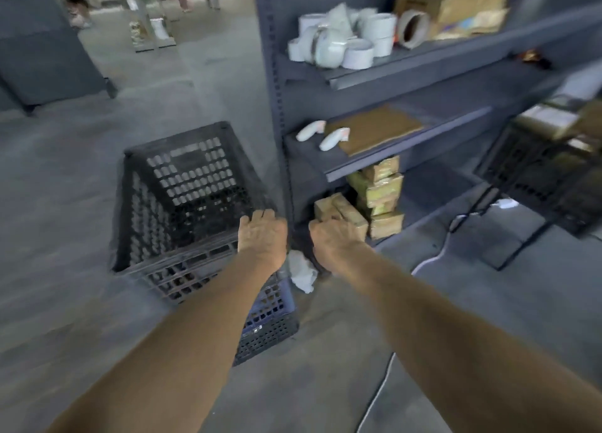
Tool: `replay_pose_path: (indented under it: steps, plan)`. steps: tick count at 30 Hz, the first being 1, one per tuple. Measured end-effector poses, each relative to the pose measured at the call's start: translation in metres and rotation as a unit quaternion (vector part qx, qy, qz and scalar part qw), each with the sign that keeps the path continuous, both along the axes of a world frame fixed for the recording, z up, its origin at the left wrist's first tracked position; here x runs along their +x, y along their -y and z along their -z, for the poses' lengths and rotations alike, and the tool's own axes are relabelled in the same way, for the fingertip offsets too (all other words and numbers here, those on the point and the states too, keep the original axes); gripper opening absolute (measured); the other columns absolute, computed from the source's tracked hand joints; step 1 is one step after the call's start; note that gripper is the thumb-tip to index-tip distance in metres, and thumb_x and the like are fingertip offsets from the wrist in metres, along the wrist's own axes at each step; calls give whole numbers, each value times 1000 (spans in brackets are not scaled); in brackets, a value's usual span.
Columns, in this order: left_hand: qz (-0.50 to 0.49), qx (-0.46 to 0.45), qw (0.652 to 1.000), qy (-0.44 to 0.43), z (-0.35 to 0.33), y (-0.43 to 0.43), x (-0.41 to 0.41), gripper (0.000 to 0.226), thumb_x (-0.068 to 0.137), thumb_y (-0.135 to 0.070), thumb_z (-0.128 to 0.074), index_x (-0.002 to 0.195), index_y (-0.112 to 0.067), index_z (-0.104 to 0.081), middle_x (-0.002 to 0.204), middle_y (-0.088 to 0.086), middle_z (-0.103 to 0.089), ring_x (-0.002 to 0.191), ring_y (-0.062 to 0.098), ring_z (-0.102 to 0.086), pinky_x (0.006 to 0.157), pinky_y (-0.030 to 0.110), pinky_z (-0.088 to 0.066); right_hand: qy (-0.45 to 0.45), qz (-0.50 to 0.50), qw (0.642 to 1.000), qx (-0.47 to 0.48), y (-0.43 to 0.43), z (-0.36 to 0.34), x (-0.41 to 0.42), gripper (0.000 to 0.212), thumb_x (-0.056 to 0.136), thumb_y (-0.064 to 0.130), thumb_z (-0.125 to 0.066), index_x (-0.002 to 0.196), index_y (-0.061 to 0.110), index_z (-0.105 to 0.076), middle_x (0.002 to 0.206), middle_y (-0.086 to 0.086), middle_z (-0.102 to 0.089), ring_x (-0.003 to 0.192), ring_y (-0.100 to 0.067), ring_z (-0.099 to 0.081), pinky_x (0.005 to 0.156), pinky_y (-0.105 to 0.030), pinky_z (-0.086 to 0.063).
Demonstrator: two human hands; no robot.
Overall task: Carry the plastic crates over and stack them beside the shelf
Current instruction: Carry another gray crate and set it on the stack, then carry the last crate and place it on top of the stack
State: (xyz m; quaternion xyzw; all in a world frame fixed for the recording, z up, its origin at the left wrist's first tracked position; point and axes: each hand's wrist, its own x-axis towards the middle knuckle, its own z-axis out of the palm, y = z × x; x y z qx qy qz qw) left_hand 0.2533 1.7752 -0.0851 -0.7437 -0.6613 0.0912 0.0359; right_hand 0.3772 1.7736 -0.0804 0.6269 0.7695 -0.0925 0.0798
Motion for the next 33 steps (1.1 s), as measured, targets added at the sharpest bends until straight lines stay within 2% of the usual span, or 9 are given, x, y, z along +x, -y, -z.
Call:
replay_pose_path:
  steps: [5, 10, 15, 21, 26, 33]
  plan:
    - [94, -11, 995, 5, -3, 17, 70, 32, 90, -23, -60, 121, -15, -57, 129, 7, -50, 126, 28, -42, 103, 41, -34, 9, 97, 995, 4, 45, -1, 65, 43, 96, 12, -45, 139, 10, -44, 143, -13, -44, 133, -32, -38, 109, -44, -30]
    - [192, -14, 981, -11, 2, 49, 153, 40, 90, -25, -58, 129, -16, -55, 135, 7, -48, 130, 29, -39, 105, 43, -33, 16, 206, 978, 24, 111, -3, 143, 39, 94, 17, -51, 132, 9, -49, 136, -11, -50, 128, -30, -45, 103, -39, -35]
    - [311, -7, 951, -2, -6, 107, 255, 36, 91, -27, -57, 126, -19, -54, 132, 6, -48, 129, 27, -41, 103, 38, -32, 16, 325, 945, 29, 190, -8, 233, 39, 92, 20, -53, 130, 14, -50, 134, -8, -50, 127, -27, -45, 103, -35, -35]
    - [422, -1, 906, -12, -11, 196, 393, 37, 91, -30, -57, 126, -17, -54, 131, 6, -47, 128, 25, -41, 103, 39, -32, 27, 443, 896, 30, 298, -10, 348, 39, 91, 23, -55, 129, 14, -51, 132, -8, -51, 127, -27, -47, 103, -35, -35]
    - [486, -8, 874, -15, -6, 275, 503, 38, 91, -31, -58, 126, -16, -53, 130, 6, -47, 127, 25, -40, 102, 38, -33, 36, 502, 864, 21, 385, -4, 445, 39, 91, 21, -54, 129, 14, -52, 132, -7, -52, 127, -27, -46, 103, -36, -35]
    - [531, -28, 847, -8, 15, 370, 636, 34, 92, -27, -56, 125, -17, -54, 129, 6, -47, 127, 25, -40, 101, 38, -32, 42, 542, 839, 10, 485, 9, 568, 39, 89, 17, -54, 127, 11, -52, 130, -9, -51, 126, -28, -46, 103, -37, -35]
